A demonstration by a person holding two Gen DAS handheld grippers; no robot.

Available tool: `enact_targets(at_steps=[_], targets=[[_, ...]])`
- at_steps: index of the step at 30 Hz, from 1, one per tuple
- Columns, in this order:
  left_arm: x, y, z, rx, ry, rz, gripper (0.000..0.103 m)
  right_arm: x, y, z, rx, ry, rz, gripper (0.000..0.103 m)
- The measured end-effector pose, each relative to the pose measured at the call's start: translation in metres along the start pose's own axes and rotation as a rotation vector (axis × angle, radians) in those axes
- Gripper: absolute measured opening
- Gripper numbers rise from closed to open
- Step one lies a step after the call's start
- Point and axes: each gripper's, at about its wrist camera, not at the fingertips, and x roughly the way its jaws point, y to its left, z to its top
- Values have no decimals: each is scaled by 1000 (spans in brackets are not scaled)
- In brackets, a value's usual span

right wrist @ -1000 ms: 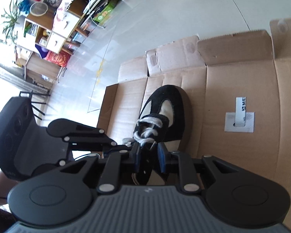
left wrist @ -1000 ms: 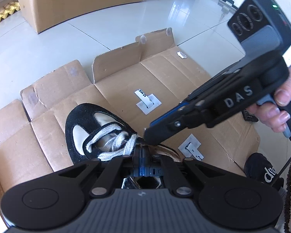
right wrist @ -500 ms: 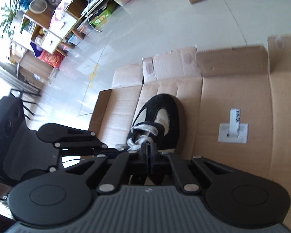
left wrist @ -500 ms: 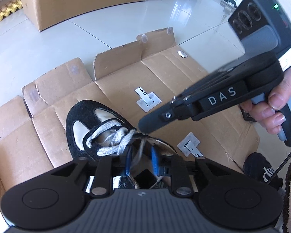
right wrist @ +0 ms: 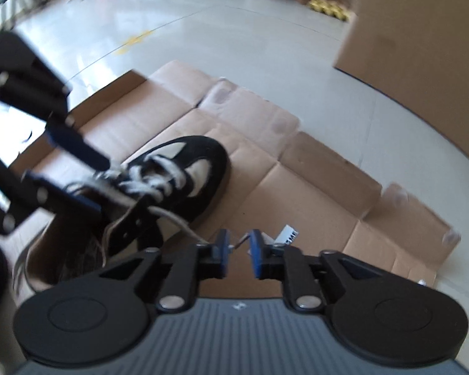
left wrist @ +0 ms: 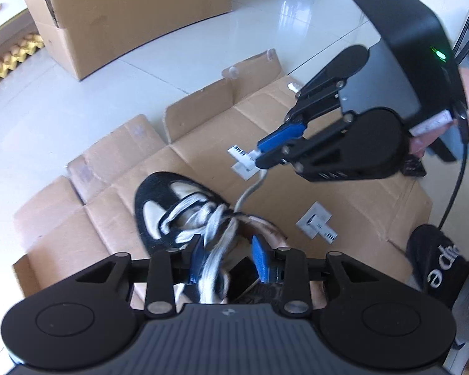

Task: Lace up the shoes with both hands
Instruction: 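Grasp the threaded lace end with the right tool while the left tool opens, then pull the white lace up and away from the eyelet with the right tool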

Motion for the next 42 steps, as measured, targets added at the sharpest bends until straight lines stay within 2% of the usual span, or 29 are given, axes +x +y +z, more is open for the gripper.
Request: enact_targets(at_steps=[4,11,15,18,19,21,23,24,26,27,28,33,38,42], targets=[[-3,5,-9,-18,26,14,36,-5,19,4,-149,-8,5,32],[-10,26,-24,-113,67,-22,35,0,48,4,-370,-6,-3,30],[0,32,-30,-110,117,-22,27,6,58,5,-489,-11,-11,25],[9,32,-31,-107,113,4,19,10,64,7,-544,-16,-13,21],[8,32,-29,-112,80,50,16,11,64,7,-553,-18,-13,13],[3,32,-24,-131,-3,132,16,14,67,9,-569,-18,-19,2],[-4,34,-18,-159,-79,153,16,13,68,12,-563,-22,-30,2],[-6,34,-16,-164,-87,152,18,12,67,14,-551,-22,-33,1],[-7,33,-11,-156,-48,125,26,10,64,17,-533,-18,-36,1],[-8,30,-10,-148,-35,117,37,8,64,18,-532,-15,-39,1],[-12,25,-11,-133,-36,108,41,6,64,18,-534,-13,-44,0],[-22,2,-14,-81,-13,41,41,-1,67,19,-556,2,-98,0],[7,-15,-24,-40,59,111,36,-12,60,21,-584,18,-201,0],[19,-14,-35,-78,100,99,33,-25,40,24,-569,42,-285,0]])
